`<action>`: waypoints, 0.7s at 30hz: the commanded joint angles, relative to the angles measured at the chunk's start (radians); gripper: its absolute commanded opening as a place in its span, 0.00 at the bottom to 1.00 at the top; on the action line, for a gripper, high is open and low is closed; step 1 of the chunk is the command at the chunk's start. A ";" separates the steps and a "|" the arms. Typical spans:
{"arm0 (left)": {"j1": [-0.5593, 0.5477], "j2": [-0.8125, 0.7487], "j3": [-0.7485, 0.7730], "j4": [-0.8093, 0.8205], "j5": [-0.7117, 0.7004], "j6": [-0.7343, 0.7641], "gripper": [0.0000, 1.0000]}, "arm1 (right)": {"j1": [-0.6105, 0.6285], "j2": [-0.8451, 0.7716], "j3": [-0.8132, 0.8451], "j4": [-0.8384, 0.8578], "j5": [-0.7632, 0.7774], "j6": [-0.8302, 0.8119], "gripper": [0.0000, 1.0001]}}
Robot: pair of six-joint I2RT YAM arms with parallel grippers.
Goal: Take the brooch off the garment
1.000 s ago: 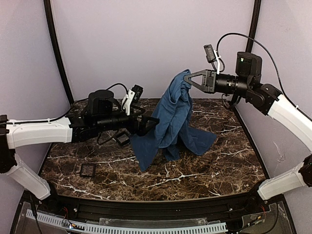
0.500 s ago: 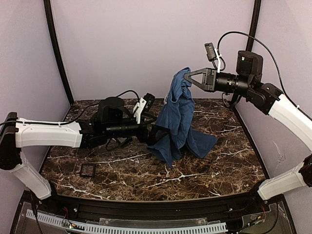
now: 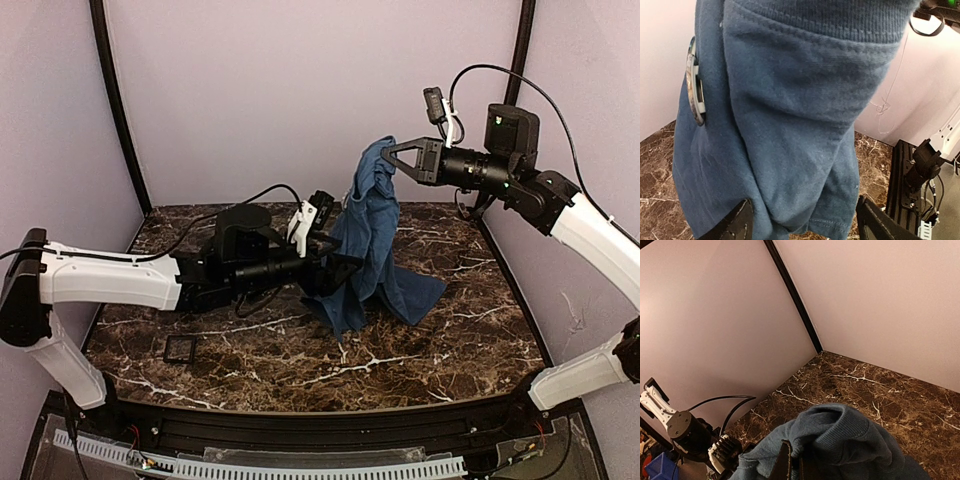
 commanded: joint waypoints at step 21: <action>0.012 0.071 0.176 -0.141 -0.316 -0.014 0.02 | 0.006 -0.033 -0.030 -0.012 0.121 -0.051 0.00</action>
